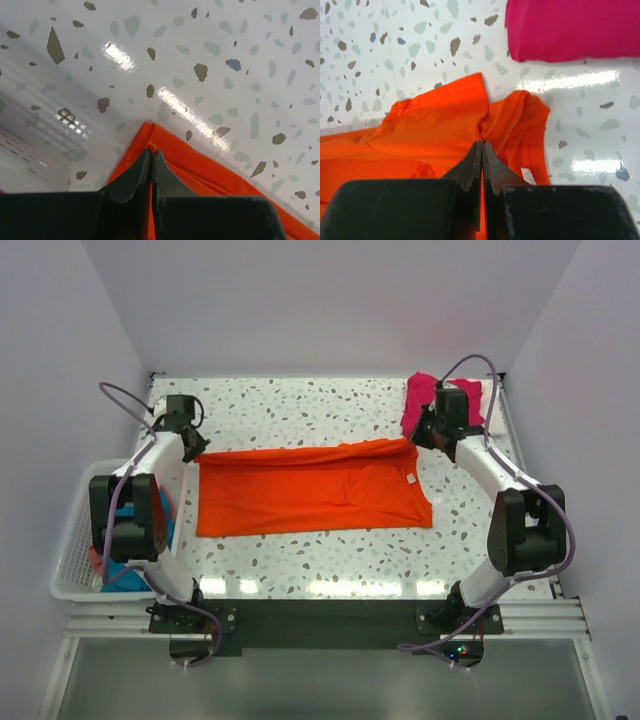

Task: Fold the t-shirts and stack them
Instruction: Fold the tshirt

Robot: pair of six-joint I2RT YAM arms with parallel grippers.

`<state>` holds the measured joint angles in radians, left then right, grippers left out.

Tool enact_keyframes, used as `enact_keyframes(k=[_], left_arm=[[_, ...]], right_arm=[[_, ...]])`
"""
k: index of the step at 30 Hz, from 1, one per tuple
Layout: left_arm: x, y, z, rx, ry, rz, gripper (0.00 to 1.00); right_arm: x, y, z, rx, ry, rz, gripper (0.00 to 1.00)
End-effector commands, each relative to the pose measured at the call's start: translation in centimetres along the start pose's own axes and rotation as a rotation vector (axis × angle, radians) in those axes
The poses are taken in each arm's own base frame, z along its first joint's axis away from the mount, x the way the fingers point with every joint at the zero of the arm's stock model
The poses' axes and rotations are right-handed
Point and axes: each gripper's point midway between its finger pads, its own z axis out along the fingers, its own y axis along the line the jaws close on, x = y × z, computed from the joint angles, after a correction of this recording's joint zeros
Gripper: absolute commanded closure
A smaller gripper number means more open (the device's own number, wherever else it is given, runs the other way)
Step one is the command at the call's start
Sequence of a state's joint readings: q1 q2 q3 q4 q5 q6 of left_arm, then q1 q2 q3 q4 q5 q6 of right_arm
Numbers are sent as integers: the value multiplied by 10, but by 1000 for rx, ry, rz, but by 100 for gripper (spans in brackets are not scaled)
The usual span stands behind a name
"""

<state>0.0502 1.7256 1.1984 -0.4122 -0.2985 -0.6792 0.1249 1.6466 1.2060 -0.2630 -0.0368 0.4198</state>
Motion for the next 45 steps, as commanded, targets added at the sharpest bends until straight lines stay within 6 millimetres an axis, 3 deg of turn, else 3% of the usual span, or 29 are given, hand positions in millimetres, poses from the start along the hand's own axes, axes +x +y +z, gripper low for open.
enact_keyframes(k=[1, 8, 15, 16, 17, 19, 20, 21, 23, 25, 26, 27, 29, 30, 33, 35, 36, 37, 39, 42, 45], left_arm=[[-4, 8, -13, 16, -40, -41, 100], [17, 25, -25, 15, -29, -49, 100], [50, 46, -26, 1, 14, -50, 99], [50, 45, -28, 9, 16, -51, 97], [52, 44, -30, 18, 21, -53, 87], [56, 43, -35, 43, 30, -67, 68], [53, 40, -37, 62, 17, -72, 53], [50, 39, -38, 70, 9, -70, 48], [45, 35, -41, 81, -1, -66, 41], [36, 24, -43, 120, -8, -54, 40], [32, 18, -43, 145, -16, -52, 40], [28, 6, -46, 194, -14, -37, 40], [27, -6, -45, 230, -10, -15, 40], [22, -15, -47, 248, -16, 2, 41], [23, -29, -43, 258, 0, 43, 44], [35, -42, -41, 282, 33, 73, 46], [36, -46, -41, 288, 36, 79, 46], [42, -51, -40, 299, 53, 89, 47], [47, -59, -42, 318, 67, 106, 47], [58, -72, -46, 339, 84, 139, 47], [66, -80, -52, 368, 99, 168, 47]], right_arm=[[3, -4, -11, -3, -46, 35, 100], [34, -11, -26, -21, -18, 63, 100], [66, -22, -30, -15, 22, 73, 100], [70, -25, -30, -10, 29, 73, 98], [72, -26, -31, -6, 32, 68, 94], [73, -30, -35, 13, 32, 64, 74], [71, -29, -37, 11, 28, 57, 66], [69, -28, -39, 8, 22, 53, 57], [58, -23, -45, -1, -6, 40, 52], [42, -11, -48, -12, -27, 11, 50], [43, -10, -41, 5, -13, -16, 50], [27, 7, -42, -15, -37, -48, 50], [31, 7, -25, 39, 1, -93, 51], [18, 19, -23, 32, -18, -112, 53], [19, 15, 3, 88, 21, -136, 55], [2, 21, 12, 93, 5, -143, 56], [10, 17, 28, 112, 38, -150, 57], [0, 23, 31, 108, 27, -150, 57], [8, 19, 51, 129, 69, -156, 58], [4, 23, 66, 121, 75, -153, 59], [14, 23, 83, 129, 109, -157, 59]])
